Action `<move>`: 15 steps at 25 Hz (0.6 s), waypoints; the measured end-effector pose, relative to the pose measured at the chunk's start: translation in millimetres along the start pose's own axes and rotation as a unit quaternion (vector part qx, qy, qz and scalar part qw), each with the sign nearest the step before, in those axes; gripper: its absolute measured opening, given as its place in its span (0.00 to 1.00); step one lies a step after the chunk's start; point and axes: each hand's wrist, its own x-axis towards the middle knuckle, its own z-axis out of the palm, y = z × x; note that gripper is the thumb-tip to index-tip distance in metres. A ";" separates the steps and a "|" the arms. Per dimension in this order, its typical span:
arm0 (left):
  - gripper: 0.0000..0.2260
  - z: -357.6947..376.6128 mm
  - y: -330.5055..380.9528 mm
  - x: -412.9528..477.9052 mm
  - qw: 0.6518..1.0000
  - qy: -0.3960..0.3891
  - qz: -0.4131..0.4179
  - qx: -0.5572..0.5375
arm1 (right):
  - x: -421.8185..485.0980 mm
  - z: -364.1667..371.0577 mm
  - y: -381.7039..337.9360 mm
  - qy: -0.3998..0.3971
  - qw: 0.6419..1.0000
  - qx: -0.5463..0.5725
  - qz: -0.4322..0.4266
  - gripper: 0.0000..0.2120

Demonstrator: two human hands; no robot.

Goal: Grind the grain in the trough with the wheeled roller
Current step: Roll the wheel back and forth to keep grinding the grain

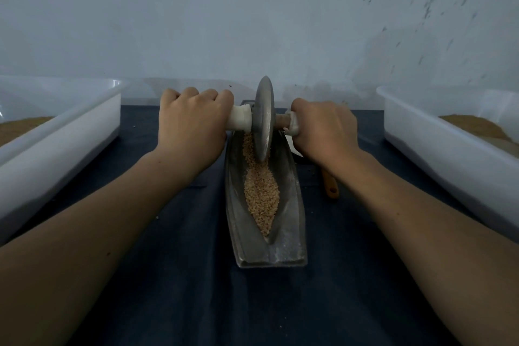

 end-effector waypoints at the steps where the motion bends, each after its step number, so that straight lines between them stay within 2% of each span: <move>1: 0.13 -0.2 -0.5 0.3 1.000 -0.008 0.001 0.001 | 0.8 -0.5 0.5 -0.009 1.000 0.004 -0.002 0.07; 5: 0.14 -1.3 -2.1 4.4 0.999 -0.046 0.002 0.007 | 4.3 -3.2 3.0 -0.043 0.999 0.008 -0.016 0.05; 10: 0.11 -6.6 3.0 5.0 0.997 -0.064 -0.013 0.032 | -0.6 -7.4 3.4 -0.089 0.995 0.034 -0.008 0.05; 15: 0.11 -20.1 6.0 1.5 0.996 -0.078 -0.009 0.046 | -14.9 -21.1 2.0 -0.144 0.988 0.048 -0.003 0.12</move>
